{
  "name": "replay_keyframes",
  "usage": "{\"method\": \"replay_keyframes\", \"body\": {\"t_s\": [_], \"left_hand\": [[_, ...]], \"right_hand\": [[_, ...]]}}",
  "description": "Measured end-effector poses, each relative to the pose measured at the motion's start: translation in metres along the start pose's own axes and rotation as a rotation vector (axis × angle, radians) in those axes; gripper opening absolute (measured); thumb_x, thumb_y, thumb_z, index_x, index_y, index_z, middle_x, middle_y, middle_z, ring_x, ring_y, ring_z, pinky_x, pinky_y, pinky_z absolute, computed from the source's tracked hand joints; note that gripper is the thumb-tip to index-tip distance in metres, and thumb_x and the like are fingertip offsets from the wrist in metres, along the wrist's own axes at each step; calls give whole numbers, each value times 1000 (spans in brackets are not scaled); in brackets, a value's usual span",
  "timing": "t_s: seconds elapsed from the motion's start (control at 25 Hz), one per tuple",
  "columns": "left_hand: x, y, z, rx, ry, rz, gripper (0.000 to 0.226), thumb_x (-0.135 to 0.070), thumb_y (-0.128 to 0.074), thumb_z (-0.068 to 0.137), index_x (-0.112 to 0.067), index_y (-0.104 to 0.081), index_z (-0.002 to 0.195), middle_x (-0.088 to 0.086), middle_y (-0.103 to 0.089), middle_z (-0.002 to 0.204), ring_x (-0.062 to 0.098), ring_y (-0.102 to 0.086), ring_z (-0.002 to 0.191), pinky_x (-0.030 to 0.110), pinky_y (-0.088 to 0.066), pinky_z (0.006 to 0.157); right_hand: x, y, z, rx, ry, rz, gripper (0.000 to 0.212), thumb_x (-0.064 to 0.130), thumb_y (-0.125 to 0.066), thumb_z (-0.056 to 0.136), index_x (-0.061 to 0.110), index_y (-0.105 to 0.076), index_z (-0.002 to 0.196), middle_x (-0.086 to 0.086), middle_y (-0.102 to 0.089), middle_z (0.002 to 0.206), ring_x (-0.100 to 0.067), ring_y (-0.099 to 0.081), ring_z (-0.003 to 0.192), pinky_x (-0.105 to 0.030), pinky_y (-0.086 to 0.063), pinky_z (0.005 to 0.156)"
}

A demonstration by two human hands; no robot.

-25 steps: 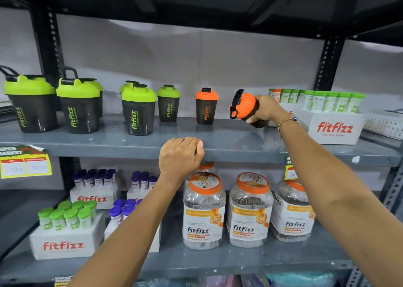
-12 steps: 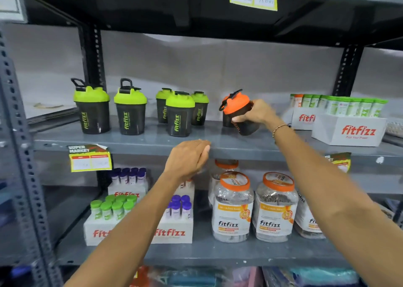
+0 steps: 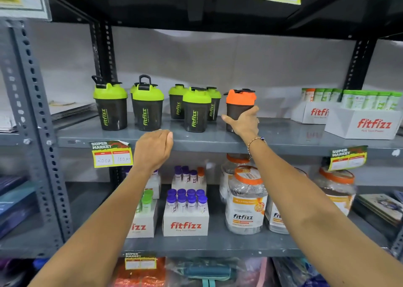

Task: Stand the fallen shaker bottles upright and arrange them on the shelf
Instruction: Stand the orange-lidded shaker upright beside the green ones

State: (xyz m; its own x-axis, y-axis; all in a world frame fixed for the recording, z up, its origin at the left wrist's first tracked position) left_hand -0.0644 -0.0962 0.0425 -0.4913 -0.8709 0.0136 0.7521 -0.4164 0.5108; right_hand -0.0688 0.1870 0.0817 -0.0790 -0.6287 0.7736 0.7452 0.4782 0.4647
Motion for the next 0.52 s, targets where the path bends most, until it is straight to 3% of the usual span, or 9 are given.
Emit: {"method": "replay_keyframes", "body": {"t_s": [0.12, 0.28, 0.4, 0.52], "left_hand": [[-3, -3, -3, -57, -6, 9, 47, -24, -30, 97, -5, -73, 98, 13, -75, 93, 31, -71, 89, 37, -53, 74], [-1, -4, -1, -117, -9, -26, 43, -20, -33, 97, -6, -73, 91, 10, -74, 81, 29, -69, 77, 39, -52, 67], [0, -6, -5, -179, 2, -7, 41, -19, -36, 96, -7, -74, 90, 8, -75, 83, 26, -70, 78, 37, -51, 69], [-1, -5, -5, -221, 10, -7, 39, -19, -39, 95, -7, -75, 89, 7, -76, 84, 25, -71, 79, 37, -51, 70]], "right_hand": [[-5, -4, 4, 68, -28, -78, 110, 55, -74, 72, 1, -13, 147, -19, -29, 152, -38, -28, 141, -53, -30, 113], [-12, -7, 8, 123, -10, -2, 113, 55, -77, 69, 0, -14, 146, -19, -27, 151, -36, -26, 142, -50, -29, 116], [-19, -7, 15, 203, -48, 314, 95, 23, -81, 75, 4, -17, 142, -15, -39, 146, -29, -40, 134, -41, -37, 112], [-21, -8, 15, 290, -70, 421, 83, -1, -73, 79, 3, -18, 140, -15, -47, 142, -23, -49, 122, -32, -41, 102]]}}
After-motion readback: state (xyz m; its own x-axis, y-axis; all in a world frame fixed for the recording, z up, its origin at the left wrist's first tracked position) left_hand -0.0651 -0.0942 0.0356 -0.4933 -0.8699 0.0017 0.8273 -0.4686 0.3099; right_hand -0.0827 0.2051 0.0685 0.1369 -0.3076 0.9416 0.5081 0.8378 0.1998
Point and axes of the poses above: each hand's wrist, its own z-axis towards the middle knuckle, its own y-axis out of the back of the hand, x = y × z, the point moved 6 cm from there along z, towards the middle knuckle
